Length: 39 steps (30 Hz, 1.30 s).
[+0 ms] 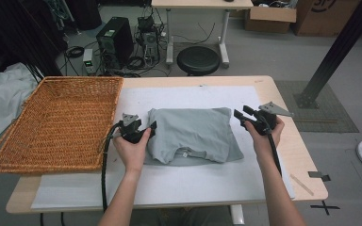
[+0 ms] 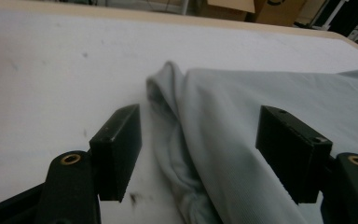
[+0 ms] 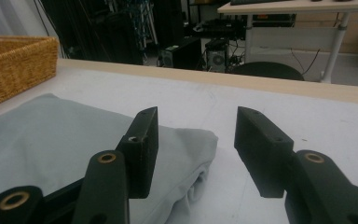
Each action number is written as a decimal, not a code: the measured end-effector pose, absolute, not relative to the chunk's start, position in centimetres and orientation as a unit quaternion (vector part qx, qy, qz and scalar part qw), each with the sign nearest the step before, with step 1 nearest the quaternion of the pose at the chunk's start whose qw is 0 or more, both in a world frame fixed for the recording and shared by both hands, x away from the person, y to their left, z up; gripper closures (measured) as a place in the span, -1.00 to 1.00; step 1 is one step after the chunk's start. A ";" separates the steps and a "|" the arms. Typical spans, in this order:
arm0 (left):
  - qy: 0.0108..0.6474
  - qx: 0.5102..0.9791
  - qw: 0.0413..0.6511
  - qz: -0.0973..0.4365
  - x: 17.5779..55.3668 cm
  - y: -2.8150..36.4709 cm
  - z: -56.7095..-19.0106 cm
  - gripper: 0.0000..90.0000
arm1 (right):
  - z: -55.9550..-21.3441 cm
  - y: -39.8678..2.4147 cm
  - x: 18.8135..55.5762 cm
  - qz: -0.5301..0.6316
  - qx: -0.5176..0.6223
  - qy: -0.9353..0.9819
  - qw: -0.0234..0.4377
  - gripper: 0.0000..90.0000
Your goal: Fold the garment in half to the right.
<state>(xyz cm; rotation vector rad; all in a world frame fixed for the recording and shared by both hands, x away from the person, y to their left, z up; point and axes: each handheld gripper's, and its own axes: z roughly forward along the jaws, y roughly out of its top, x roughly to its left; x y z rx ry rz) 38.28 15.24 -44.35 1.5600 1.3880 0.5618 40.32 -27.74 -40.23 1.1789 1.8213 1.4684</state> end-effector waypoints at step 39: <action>0.582 0.614 0.507 0.163 36.5 13.3 -43.8 0.82 | -39.3 -31.3 35.4 0.586 0.432 0.630 0.272 0.15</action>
